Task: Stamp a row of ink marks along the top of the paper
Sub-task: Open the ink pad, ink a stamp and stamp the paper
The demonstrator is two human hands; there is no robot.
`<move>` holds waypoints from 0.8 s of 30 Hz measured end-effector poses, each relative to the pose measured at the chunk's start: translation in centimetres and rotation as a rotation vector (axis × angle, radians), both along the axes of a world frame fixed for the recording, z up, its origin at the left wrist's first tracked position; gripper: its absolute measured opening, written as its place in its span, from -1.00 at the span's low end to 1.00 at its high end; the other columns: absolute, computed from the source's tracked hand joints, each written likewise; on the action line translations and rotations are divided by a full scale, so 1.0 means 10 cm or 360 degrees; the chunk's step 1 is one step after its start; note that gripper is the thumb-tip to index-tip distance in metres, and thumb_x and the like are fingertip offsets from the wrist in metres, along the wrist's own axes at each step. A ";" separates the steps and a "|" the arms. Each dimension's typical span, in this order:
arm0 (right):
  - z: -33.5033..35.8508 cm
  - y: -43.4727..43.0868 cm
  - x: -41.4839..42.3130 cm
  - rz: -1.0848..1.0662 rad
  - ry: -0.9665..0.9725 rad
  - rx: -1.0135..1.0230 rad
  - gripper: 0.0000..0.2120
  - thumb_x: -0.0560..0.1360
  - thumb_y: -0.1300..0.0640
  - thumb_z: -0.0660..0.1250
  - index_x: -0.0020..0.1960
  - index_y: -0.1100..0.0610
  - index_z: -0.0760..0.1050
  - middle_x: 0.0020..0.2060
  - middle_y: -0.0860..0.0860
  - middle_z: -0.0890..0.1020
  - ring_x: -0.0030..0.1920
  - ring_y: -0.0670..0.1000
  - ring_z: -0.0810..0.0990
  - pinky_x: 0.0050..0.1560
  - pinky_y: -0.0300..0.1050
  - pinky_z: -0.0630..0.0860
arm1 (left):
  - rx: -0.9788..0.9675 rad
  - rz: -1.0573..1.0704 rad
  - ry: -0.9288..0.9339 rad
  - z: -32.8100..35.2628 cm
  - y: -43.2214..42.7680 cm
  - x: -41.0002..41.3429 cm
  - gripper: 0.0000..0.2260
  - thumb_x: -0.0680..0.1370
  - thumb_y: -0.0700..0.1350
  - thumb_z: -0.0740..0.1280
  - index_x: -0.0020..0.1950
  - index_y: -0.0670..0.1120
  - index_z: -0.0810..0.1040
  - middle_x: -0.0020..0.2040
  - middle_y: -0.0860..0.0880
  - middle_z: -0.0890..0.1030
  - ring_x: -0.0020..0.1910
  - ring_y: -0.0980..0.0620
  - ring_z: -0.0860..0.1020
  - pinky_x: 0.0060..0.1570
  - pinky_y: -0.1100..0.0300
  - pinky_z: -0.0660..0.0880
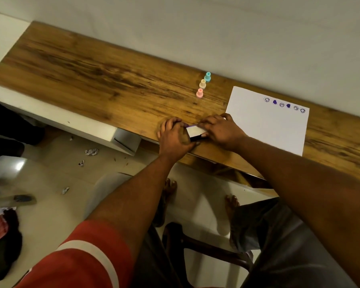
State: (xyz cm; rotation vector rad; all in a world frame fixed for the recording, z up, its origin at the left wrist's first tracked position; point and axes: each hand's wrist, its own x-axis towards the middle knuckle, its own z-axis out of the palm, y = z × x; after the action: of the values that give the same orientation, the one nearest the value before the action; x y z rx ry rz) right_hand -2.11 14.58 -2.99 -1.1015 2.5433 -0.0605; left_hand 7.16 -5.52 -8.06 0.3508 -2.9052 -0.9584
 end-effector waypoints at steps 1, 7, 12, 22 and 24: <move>0.03 -0.01 -0.04 0.0022 -0.0015 0.0004 -0.52 0.70 -0.13 0.09 0.58 -0.07 0.28 0.53 -0.01 0.35 0.52 0.11 0.26 0.49 0.17 0.12 | 0.0007 0.0008 -0.0004 0.00 0.00 0.00 -0.37 0.28 0.35 0.57 0.24 0.07 0.60 0.38 0.01 0.47 0.46 -0.08 0.30 0.37 -0.14 0.27; 0.09 -0.08 -0.32 0.0045 -0.0215 -0.0077 -0.61 0.70 -0.11 0.08 0.43 -0.02 0.47 0.33 -0.01 0.51 0.33 0.08 0.46 0.30 0.13 0.40 | 0.0008 0.0036 0.0009 -0.02 0.00 -0.01 -0.34 0.25 0.34 0.59 0.24 0.05 0.60 0.39 0.02 0.47 0.47 -0.08 0.29 0.41 -0.22 0.29; 0.17 -0.22 -0.52 -0.0022 -0.0349 -0.0118 -0.62 0.70 -0.12 0.10 0.36 0.04 0.50 0.24 0.06 0.57 0.22 0.08 0.52 0.20 0.13 0.51 | 0.0013 0.0033 -0.0027 -0.01 0.00 -0.02 -0.26 0.26 0.33 0.60 0.32 0.00 0.56 0.44 -0.03 0.44 0.51 -0.13 0.27 0.42 -0.17 0.27; 0.05 -0.36 -0.71 -0.0081 -0.0301 -0.0165 -0.61 0.69 -0.14 0.14 0.40 0.04 0.45 0.31 0.05 0.55 0.28 0.12 0.51 0.16 0.07 0.50 | 0.0030 0.0063 -0.0005 -0.01 0.00 0.00 -0.20 0.26 0.38 0.57 0.37 0.00 0.52 0.46 -0.02 0.44 0.54 -0.11 0.25 0.43 -0.17 0.27; 0.01 -0.37 -0.71 -0.0093 -0.0288 -0.0194 -0.62 0.68 -0.14 0.15 0.40 0.01 0.47 0.32 0.02 0.53 0.29 0.10 0.50 0.20 0.12 0.51 | 0.0035 0.0064 0.0003 -0.02 -0.01 0.01 -0.21 0.27 0.38 0.57 0.37 0.00 0.53 0.46 -0.02 0.44 0.53 -0.11 0.25 0.42 -0.16 0.27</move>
State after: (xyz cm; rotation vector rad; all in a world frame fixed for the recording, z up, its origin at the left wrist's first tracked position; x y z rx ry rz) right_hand -9.19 10.88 -2.87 -1.0154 2.4355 -0.3195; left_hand 7.25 -5.57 -8.25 0.4082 -2.8763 -0.9852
